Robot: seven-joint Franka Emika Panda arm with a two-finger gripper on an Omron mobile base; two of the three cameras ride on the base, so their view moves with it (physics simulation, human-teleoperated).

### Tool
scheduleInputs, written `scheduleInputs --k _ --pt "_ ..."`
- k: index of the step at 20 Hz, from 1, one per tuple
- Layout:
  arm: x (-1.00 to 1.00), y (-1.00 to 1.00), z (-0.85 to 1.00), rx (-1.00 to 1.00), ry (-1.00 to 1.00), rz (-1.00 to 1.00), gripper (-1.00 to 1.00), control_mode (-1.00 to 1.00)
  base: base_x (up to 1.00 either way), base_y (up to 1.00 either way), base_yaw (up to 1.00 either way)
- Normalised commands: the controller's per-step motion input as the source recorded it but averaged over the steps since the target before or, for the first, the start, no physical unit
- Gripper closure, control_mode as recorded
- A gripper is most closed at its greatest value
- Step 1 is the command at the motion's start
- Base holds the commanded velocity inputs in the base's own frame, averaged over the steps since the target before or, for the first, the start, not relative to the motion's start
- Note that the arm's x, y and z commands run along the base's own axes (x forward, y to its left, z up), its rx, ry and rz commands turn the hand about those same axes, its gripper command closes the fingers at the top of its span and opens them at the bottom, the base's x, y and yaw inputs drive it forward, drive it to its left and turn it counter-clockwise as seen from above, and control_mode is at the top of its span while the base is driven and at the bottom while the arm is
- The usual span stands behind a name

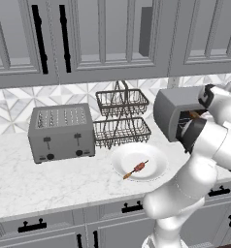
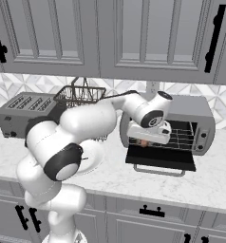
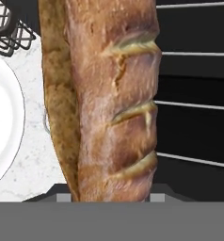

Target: Pick up the kebab skewer and baguette bread, and place them inside the toaster oven. Close the toaster oven door and start by setting the timer.

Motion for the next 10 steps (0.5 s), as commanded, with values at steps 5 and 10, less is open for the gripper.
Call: scheduleInputs --k 5,10 --pt "0.22 0.00 -0.11 -0.01 -0.01 0.01 1.00 -1.00 0.00 0.00 0.00" --pt "0.08 0.00 -0.15 -0.06 0.03 0.00 1.00 -1.00 0.00 0.00 0.00"
